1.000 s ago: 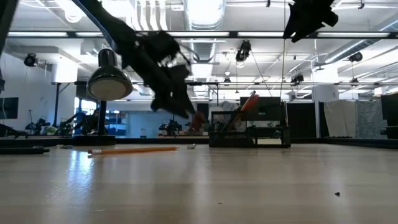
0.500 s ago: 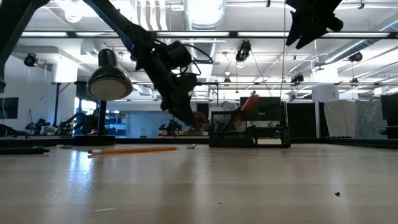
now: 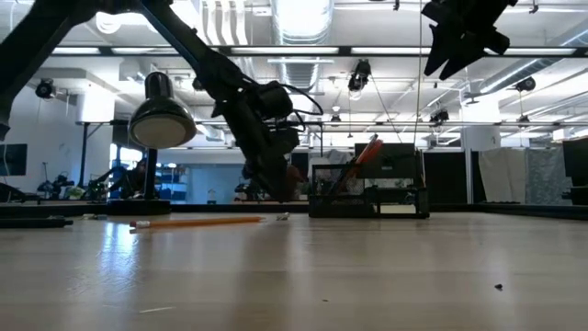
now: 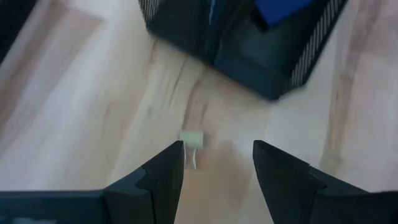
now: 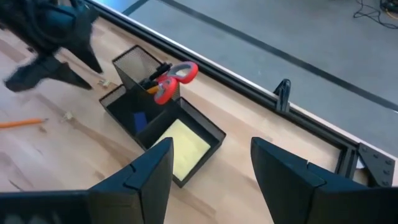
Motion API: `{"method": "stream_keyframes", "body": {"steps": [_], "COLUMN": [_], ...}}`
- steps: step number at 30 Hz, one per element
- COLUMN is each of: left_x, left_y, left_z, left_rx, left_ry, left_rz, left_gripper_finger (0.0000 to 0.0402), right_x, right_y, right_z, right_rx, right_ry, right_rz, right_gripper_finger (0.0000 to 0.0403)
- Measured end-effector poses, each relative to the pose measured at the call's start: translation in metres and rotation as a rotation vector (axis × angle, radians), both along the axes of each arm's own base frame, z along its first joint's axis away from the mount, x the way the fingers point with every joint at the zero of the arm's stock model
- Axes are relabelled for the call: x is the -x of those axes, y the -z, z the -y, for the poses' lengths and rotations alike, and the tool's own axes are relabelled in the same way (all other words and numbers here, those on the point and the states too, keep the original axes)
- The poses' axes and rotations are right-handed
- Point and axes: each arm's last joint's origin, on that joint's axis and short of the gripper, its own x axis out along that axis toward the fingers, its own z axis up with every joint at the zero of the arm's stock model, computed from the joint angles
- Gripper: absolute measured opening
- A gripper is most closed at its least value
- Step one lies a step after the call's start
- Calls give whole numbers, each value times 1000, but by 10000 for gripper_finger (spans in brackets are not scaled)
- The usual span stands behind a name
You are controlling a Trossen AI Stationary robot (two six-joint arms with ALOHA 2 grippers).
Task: Pick and place office supplies into organizer
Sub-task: Put the top yellow binder clip into the desk organizer
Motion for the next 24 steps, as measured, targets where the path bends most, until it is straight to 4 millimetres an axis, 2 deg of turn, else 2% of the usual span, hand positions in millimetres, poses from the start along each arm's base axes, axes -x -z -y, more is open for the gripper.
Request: {"method": "stream_keyframes", "body": {"steps": [8, 24], "left_x": [-1, -1], "left_y": [-2, -6], "left_z": [-1, -1], "left_rx": [0, 8], "left_ry": [11, 24], "left_rz": [-23, -27], "left_gripper_finger": [178, 178], "right_x": [2, 2], "right_y": [-12, -11], "right_z": [0, 0], "right_rx": [8, -2], "right_ry": [-2, 5], "right_rz": [35, 39], "right_gripper_finger": [206, 206]}}
